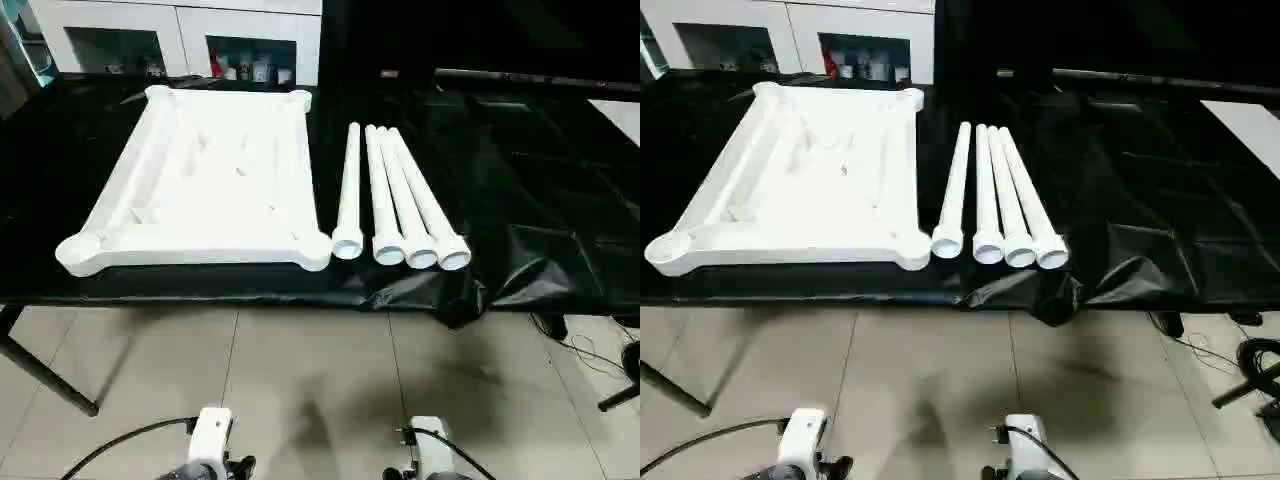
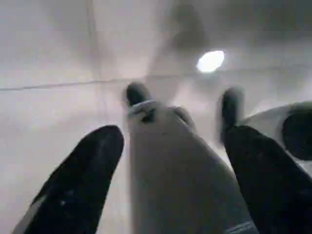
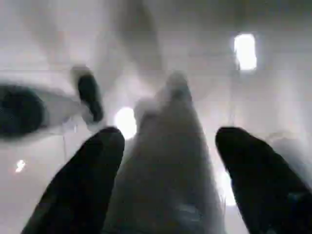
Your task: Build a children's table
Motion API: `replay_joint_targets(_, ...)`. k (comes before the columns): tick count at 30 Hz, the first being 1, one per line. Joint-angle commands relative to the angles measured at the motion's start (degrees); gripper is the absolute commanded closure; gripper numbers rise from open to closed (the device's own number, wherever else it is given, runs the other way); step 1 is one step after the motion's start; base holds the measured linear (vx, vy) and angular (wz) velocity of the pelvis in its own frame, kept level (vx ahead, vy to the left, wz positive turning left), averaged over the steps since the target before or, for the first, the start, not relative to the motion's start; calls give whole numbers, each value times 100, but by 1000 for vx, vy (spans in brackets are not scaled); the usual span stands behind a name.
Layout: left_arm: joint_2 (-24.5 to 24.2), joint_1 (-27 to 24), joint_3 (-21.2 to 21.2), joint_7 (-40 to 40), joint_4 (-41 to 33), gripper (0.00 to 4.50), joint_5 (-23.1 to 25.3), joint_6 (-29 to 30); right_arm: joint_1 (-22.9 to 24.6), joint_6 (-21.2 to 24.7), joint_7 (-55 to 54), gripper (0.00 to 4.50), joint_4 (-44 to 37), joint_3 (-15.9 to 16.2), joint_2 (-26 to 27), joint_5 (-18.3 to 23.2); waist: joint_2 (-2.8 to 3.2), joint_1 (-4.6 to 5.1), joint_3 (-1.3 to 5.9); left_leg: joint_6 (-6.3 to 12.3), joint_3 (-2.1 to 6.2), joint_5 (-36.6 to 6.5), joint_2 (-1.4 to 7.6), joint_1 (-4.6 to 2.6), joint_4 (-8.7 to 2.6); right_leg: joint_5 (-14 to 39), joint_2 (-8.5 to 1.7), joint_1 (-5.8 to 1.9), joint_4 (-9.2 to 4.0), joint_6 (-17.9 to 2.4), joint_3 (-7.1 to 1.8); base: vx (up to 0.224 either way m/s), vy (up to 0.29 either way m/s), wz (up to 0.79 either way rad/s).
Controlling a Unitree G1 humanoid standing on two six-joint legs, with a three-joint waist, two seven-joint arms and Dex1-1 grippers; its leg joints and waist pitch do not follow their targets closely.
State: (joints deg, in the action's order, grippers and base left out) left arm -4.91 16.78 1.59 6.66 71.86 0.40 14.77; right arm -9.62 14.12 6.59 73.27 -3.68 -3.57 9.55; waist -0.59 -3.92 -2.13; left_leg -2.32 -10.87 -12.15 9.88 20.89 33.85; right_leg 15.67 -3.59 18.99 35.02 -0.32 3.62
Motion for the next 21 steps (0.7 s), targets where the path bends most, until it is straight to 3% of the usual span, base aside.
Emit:
replay_joint_targets(1,82,-120,20,-201,140,64,86,-46,613,-471,42,115,266,-174,-9,105,13,-4,113,118,214,-1091,566,-94,-521,-255,-757,-26,-464,-1440,-404,0,0,0)
replay_joint_targets(2,90,-128,26,-205,131,64,91,-72,681,-553,58,115,267,-136,-17,64,-8,-10,114,118,243,-1193,548,-50,-546,4,-764,-78,-455,-1326,-373,0,0,0)
replay_joint_targets(4,102,-149,33,-190,128,64,92,-68,691,-518,23,115,270,-88,-40,15,-29,-7,195,219,236,-945,529,-73,-510,-145,-727,-85,-433,-1274,-376,0,0,0)
replay_joint_targets(6,111,-169,32,-182,124,64,88,-72,710,-538,-8,115,268,-95,-46,18,-20,2,182,321,222,-917,544,-82,-507,-383,-710,-55,-422,-1379,-372,0,0,0)
replay_joint_targets(7,118,-183,18,-172,124,64,73,-66,731,-582,15,115,264,-130,-41,48,-60,3,180,332,206,-1031,554,-113,-508,-295,-708,-30,-443,-1412,-381,0,0,0)
replay_joint_targets(9,138,-138,-40,-193,246,64,82,-125,735,-648,52,115,287,-230,-29,10,-58,-9,152,311,213,-1173,551,-106,-527,15,-717,-25,-475,-1407,-385,0,0,0)
replay_joint_targets(10,144,-121,-61,-203,299,64,95,-173,743,-732,62,115,298,-234,-33,-55,-95,-8,148,283,217,-1241,556,-108,-536,194,-715,-22,-490,-1383,-386,0,0,0)
replay_joint_targets(11,143,-120,-57,-208,311,64,110,-200,755,-813,70,115,299,-220,-37,-97,-72,-18,145,258,225,-1271,562,-106,-542,277,-724,-16,-495,-1375,-386,0,0,0)
replay_joint_targets(15,31,-136,-244,-330,166,64,8,-873,923,-1832,-31,115,230,-176,-27,-235,-97,-38,145,218,224,-1317,569,-107,-541,347,-741,-1,-513,-1321,-401,0,0,0)
replay_joint_targets(16,28,-137,-242,-328,160,64,11,-894,926,-1851,-30,115,228,-174,-27,-238,-101,-55,146,246,227,-1310,579,-112,-550,260,-726,1,-500,-1297,-400,0,0,0)
replay_joint_targets(17,2,-155,-206,-308,114,64,47,-1041,949,-1977,-17,115,218,-152,-27,-263,-105,-59,149,263,226,-1268,577,-111,-550,186,-715,-2,-484,-1302,-396,0,0,0)
replay_joint_targets(18,-39,-198,-88,-274,16,34,161,-1301,974,-2153,1,87,202,-94,-35,-331,-112,-63,141,299,219,-1227,576,-104,-547,125,-716,1,-480,-1308,-396,0,0,0)
replay_joint_targets(19,-132,-161,21,-197,-111,34,268,-1560,1003,-2378,157,87,185,-43,-41,-384,-86,-76,142,312,224,-1216,578,-104,-547,114,-725,4,-486,-1300,-394,0,0,0)
replay_joint_targets(21,-254,-153,155,10,-350,30,390,-1905,1054,-2691,348,77,166,-9,-44,-460,-132,-104,133,356,222,-1265,590,-94,-547,201,-740,5,-501,-1231,-400,0,0,0)
